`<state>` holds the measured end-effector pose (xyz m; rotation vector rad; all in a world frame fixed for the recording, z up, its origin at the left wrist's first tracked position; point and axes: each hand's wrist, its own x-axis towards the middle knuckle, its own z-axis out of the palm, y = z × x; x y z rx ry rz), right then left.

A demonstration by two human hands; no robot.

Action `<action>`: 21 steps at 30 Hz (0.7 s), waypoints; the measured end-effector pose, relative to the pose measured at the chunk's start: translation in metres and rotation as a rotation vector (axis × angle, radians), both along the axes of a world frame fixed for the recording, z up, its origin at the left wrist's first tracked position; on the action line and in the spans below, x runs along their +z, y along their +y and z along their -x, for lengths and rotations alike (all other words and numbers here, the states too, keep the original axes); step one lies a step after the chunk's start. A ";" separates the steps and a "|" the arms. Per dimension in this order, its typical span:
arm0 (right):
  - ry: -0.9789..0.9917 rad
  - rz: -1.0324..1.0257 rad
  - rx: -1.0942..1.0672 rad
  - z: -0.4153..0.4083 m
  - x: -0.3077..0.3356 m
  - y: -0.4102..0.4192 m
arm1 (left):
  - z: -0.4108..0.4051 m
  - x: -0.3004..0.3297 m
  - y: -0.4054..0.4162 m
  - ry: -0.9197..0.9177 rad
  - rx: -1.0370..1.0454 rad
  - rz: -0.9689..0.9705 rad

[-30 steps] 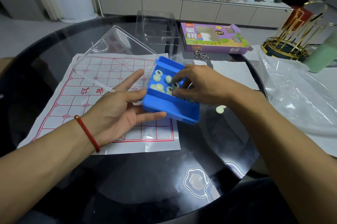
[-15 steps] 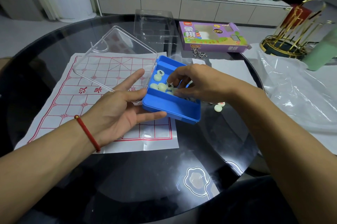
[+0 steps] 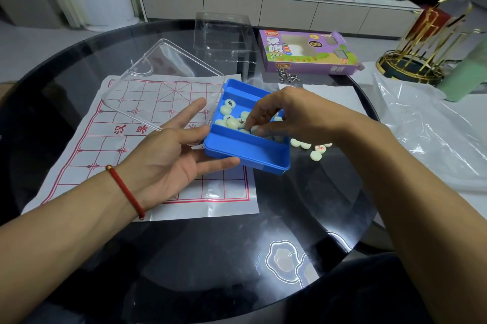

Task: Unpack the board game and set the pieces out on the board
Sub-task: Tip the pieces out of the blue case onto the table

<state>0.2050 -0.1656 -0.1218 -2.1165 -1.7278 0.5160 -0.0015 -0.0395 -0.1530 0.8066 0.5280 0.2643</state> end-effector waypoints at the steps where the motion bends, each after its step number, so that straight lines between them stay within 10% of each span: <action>1: -0.008 0.001 0.006 -0.001 0.001 -0.001 | 0.000 0.000 0.000 0.004 0.006 0.004; 21: 0.010 0.103 0.040 -0.006 -0.001 -0.007 | 0.001 -0.001 -0.003 0.006 -0.020 -0.022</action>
